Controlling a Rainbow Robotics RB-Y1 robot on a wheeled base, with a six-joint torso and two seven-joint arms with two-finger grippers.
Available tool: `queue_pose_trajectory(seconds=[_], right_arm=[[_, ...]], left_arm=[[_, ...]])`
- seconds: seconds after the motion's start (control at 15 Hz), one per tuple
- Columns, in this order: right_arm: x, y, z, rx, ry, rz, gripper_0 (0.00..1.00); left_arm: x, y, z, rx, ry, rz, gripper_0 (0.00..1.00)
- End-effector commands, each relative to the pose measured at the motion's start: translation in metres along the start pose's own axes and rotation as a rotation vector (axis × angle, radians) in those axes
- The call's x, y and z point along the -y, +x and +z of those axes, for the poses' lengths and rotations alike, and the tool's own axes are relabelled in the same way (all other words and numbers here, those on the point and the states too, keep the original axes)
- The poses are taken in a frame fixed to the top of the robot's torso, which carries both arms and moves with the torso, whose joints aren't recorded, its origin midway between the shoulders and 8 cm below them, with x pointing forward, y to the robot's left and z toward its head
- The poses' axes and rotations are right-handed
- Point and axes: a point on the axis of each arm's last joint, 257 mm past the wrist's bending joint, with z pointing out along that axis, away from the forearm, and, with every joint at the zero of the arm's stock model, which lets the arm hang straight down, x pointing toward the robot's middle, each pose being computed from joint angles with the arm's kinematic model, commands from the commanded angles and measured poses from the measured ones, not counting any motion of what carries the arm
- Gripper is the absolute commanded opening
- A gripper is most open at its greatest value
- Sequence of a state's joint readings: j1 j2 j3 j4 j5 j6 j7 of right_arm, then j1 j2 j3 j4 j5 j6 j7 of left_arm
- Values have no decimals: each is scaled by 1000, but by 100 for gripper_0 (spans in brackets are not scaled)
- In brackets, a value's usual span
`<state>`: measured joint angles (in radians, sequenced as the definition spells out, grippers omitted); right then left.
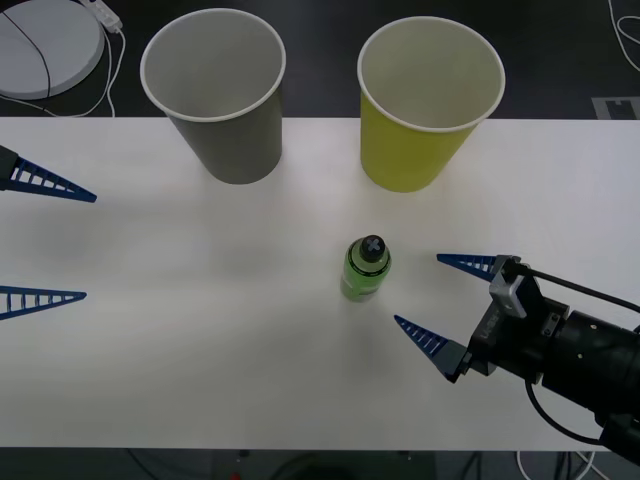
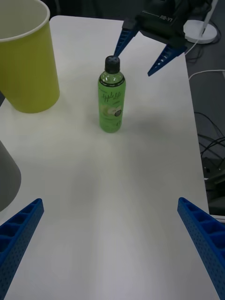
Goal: Put the can into the green bin and the plastic bottle into the gray bin
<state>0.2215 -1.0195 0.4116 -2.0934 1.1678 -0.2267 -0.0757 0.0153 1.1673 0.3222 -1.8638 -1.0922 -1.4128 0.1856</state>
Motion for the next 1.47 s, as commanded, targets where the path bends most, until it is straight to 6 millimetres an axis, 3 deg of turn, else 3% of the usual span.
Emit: queue_pose_trajectory(seconds=[0.07,1.47], right_arm=[[-1,4,6,3,3,-1,100],[-6,-7,71,65,15,-13,100]], left_arm=[[0,0,0,0,0,0,100],[0,0,0,0,0,0,100]])
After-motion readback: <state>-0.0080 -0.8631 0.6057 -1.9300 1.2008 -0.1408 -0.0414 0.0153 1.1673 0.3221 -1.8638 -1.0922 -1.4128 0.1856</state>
